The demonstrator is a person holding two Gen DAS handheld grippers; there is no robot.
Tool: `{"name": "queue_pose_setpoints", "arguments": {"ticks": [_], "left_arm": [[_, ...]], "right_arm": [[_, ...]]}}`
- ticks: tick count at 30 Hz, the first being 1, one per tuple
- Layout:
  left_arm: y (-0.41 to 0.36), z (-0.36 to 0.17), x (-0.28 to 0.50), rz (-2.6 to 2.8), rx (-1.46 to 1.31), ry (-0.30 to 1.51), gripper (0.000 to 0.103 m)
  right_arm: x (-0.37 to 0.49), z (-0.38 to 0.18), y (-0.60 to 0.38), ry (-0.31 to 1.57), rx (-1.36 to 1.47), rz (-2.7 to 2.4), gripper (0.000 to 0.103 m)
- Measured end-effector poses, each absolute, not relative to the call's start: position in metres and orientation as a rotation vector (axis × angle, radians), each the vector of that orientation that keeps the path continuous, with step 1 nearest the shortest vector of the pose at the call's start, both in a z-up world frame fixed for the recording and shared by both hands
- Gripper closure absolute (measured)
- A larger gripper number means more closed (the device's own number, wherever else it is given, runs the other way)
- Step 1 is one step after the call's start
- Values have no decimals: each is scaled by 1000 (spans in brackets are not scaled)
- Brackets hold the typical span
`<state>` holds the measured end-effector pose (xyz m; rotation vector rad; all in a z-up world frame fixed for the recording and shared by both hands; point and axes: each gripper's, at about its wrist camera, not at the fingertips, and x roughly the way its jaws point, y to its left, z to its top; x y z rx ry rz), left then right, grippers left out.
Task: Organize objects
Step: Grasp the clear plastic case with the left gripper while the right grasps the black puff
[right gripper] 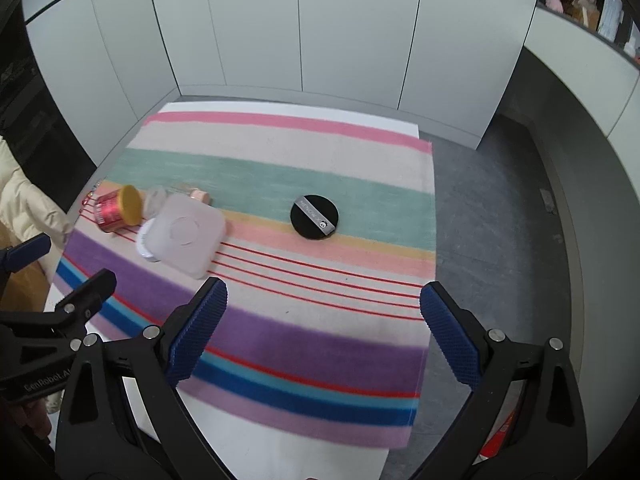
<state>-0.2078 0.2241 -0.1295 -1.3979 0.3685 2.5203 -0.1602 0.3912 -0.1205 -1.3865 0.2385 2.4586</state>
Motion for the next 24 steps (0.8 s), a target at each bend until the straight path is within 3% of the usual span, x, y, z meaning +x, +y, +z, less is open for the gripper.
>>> {"name": "queue_pose_setpoints", "arguments": {"ticks": [19,24], "left_arm": [[259,-218,-262,2405,-1562,367,6],[264,-223,-271,2399,-1559,365,17]], "right_arm": [[-226,-216,432,308,-1487,2411,10],[-243,-227,433,302,-1498,2407,13]]}}
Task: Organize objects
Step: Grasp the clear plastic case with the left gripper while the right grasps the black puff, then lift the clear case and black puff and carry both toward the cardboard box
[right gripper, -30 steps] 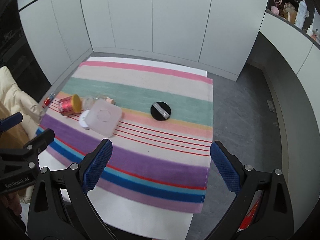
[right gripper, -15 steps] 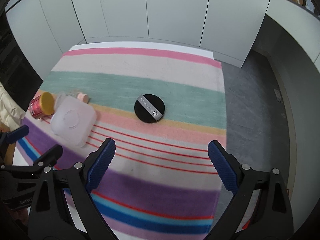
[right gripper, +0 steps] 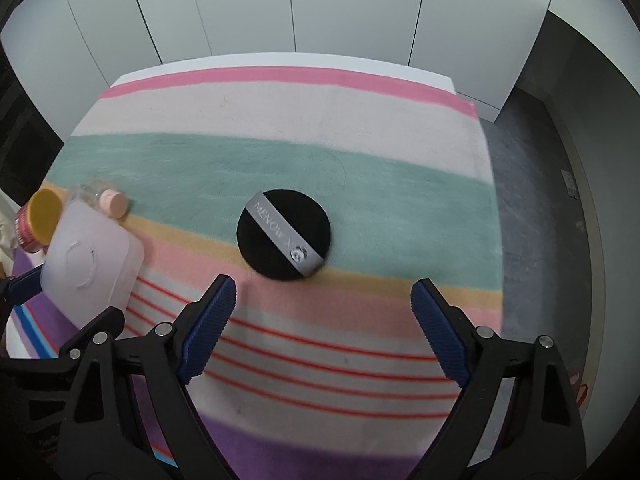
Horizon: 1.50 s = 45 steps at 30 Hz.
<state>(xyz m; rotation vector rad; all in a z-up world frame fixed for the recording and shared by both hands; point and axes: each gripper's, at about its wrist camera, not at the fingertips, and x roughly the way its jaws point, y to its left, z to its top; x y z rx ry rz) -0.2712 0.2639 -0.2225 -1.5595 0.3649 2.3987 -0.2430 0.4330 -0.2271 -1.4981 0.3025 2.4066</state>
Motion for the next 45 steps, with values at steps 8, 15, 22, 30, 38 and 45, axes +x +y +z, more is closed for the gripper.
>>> {"name": "queue_pose_setpoints", "arguments": {"ticks": [8,15,22,30,38,45], "left_arm": [[262,-222,-274,2399,-1567,317,19],[260,-212,-268,2385,-1556,318,19],[254,-189,-261,2382,-1530,308,20],[239,-147,-241,2409,-1476,248,21],[214,-99,-218,2454,-1409,248,21],[177,-76,-200,2499,-1402,194,21]], "right_arm": [[-264,-234,425,263,-1476,2405,27],[-261,-226,421,271,-1467,2416,52],[-234,-207,424,348,-1433,2375,52],[-199,-170,411,355,-1410,2369,52],[-174,-121,390,353,-1358,2396,52],[-163,-88,356,326,-1342,2448,52]]}}
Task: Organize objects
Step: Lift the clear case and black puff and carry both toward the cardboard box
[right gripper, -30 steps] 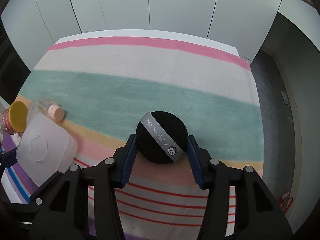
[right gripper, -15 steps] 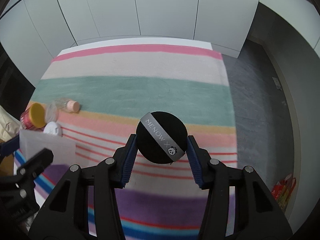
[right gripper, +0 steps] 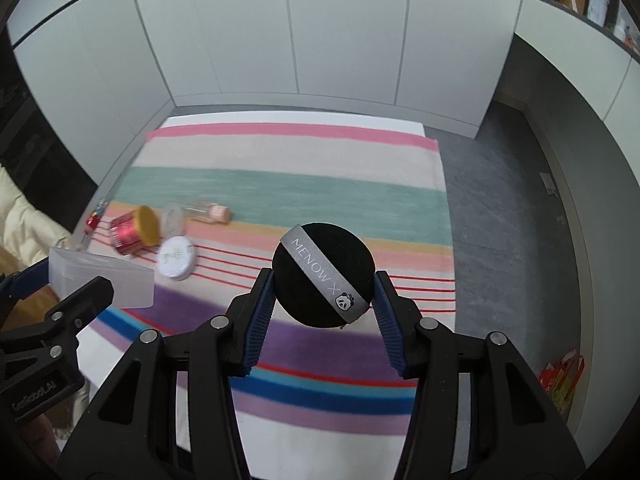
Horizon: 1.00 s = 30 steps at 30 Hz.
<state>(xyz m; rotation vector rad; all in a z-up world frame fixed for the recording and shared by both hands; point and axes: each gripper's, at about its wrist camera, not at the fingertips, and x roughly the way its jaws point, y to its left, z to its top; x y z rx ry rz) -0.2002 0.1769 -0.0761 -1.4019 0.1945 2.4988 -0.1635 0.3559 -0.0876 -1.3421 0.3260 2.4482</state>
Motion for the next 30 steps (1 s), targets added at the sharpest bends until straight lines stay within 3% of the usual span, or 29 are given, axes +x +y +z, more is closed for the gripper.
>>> {"name": "queue_pose_setpoints", "arguments": {"ticks": [30], "left_arm": [[-34,-9,-142,2799,-1308,-120,21]], "right_arm": [[-179,-7,167,61,-1305,2844,52]]}}
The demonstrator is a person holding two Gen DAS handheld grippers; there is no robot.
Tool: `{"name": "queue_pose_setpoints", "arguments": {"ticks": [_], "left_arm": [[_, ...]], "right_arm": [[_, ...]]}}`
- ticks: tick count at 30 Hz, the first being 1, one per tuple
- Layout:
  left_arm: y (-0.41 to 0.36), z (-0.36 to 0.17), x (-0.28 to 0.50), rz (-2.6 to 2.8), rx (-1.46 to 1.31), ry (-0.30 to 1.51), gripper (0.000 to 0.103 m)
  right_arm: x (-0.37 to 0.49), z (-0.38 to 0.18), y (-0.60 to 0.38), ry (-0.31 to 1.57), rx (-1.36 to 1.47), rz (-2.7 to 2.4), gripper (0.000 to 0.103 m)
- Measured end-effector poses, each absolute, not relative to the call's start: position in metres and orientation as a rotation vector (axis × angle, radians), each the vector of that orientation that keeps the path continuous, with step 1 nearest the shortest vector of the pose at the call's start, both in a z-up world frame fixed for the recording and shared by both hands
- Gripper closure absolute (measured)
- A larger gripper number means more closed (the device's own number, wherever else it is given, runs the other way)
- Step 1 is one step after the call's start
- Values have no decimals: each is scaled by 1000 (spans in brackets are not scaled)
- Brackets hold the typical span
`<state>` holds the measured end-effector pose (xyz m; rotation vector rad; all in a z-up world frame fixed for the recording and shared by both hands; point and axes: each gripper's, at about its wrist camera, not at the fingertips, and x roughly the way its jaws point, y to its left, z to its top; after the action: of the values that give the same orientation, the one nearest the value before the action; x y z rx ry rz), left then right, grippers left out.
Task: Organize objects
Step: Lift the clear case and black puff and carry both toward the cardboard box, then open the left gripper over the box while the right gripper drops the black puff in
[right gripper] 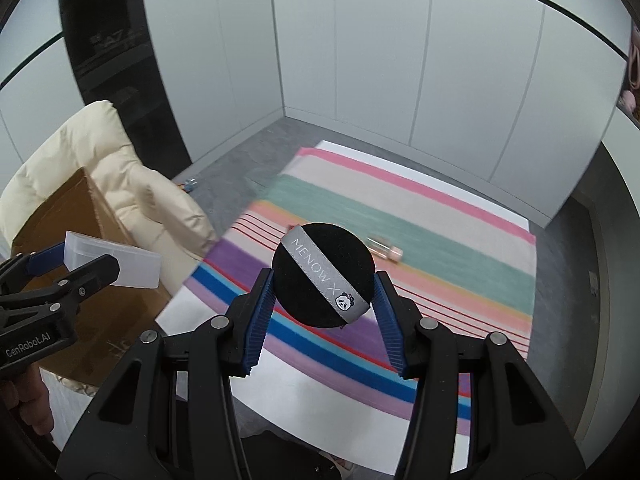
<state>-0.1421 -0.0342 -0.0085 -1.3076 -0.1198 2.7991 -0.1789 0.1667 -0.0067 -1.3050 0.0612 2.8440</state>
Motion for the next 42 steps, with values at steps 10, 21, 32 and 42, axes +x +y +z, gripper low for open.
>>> {"name": "queue_pose_setpoints", "arguments": {"ticks": [10,21,32,42], "left_arm": [[-87,-8,-132,2895,-1300,-161,21],[-137,-8,-118,2972,-1329,-224,21],[-170,-9,-99,3064,-1281,-140,0],[-222,-5,-70,3198,-1277,-248,0]], "right_arm": [[-195,-3,123,40,-1326,2921,52],[-203,-2,63,-41,-1362,3023,52],[-210,-1,6,-115,-1399,3110,52],[-214,0,-46,-180,-1438,3176,51]]}}
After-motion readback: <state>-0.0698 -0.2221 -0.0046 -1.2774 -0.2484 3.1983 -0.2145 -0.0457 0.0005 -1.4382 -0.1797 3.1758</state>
